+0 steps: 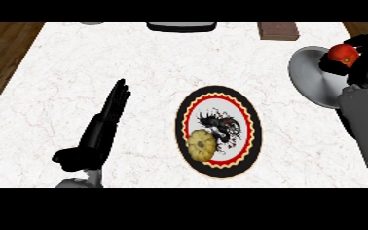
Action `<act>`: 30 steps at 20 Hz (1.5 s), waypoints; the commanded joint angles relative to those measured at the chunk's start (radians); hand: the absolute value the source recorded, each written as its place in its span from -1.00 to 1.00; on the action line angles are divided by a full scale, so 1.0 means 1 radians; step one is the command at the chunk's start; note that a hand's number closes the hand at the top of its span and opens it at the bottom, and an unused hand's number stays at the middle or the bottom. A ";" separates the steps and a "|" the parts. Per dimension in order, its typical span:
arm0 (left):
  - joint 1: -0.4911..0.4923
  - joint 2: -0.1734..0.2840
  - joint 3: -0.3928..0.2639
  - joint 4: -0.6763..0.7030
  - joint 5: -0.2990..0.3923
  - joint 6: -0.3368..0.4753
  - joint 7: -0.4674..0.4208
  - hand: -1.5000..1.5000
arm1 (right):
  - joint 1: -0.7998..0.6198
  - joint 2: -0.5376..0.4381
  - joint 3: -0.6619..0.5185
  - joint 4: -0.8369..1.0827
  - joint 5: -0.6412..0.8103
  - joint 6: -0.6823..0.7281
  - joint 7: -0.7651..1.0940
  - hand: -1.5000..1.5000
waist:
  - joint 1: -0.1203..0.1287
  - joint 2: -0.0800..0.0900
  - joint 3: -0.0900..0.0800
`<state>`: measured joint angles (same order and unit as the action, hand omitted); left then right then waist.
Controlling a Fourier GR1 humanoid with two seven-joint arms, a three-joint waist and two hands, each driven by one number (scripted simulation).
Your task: Pick the tomato from the plate and place it in the pan
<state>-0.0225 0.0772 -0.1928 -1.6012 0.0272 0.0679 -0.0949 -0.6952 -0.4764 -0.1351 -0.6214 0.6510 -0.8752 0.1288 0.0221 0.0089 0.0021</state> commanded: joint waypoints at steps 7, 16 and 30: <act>-0.017 0.019 0.022 0.015 0.021 -0.045 -0.010 0.00 | -0.093 -0.122 -0.192 0.273 -0.159 0.002 -0.336 1.00 | 0.034 0.015 0.003; -0.025 -0.016 -0.015 0.022 -0.009 -0.022 -0.024 0.00 | -0.135 -0.124 -0.167 0.449 -0.174 0.492 -0.248 -1.00 | 0.060 0.025 0.005; -0.036 -0.016 0.017 0.073 0.007 -0.034 -0.034 0.00 | -0.112 -0.155 -0.443 0.386 -0.446 0.532 -0.570 -1.00 | 0.018 0.012 0.003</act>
<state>-0.0769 0.0631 -0.1843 -1.5699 0.0298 0.0431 -0.0909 -0.8121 -0.6090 -0.5136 -0.2366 0.2738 -0.4173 -0.3827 0.0534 0.0257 0.0069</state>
